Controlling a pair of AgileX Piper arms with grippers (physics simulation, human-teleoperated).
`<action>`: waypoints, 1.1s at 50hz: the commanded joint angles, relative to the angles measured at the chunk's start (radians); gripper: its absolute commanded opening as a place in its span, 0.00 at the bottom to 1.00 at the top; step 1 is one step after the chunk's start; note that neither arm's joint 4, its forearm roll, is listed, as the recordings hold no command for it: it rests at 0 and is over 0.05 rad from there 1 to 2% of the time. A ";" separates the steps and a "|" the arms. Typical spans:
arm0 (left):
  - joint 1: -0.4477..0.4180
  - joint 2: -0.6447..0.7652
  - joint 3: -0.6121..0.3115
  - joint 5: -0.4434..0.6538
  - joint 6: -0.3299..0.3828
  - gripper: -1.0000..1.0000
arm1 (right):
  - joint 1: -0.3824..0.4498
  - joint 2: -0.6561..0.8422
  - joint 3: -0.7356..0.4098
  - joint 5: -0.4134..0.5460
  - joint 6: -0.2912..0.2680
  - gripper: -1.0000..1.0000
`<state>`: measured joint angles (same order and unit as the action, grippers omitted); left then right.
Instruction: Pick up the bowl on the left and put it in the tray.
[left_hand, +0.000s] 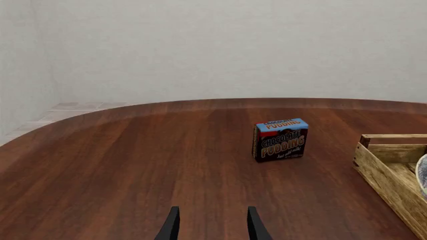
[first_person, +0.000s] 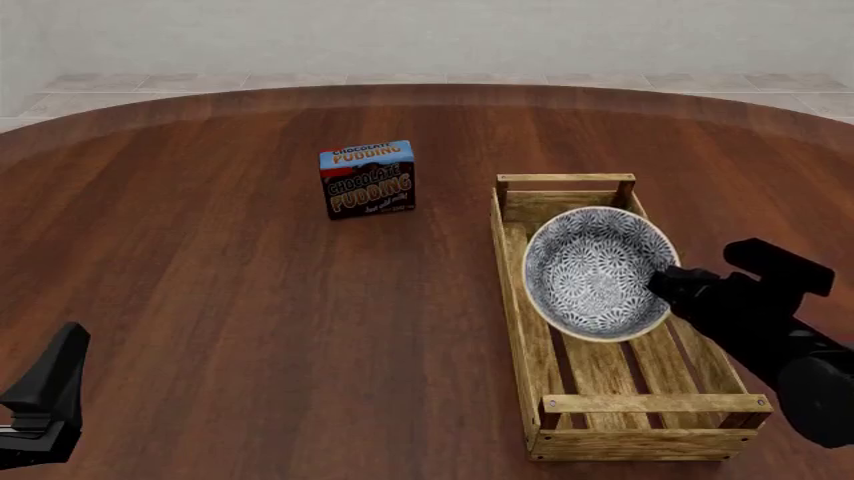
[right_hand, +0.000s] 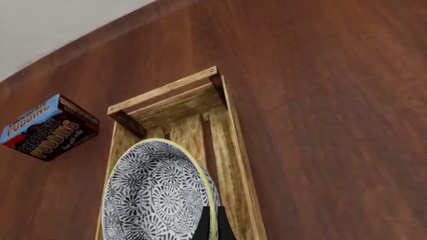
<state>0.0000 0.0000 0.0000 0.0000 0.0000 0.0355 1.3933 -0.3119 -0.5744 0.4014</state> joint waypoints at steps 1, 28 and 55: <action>0.000 0.000 0.000 0.000 0.000 1.00 | 0.008 0.005 -0.001 -0.011 0.000 0.00; 0.000 0.000 0.000 0.000 0.000 1.00 | 0.011 0.016 0.000 -0.022 -0.004 0.00; 0.000 0.000 0.000 0.000 0.000 1.00 | -0.001 0.071 -0.005 -0.057 0.000 0.00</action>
<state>0.0000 0.0000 0.0000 0.0000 0.0000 0.0355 1.4441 -0.3130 -0.6186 0.3944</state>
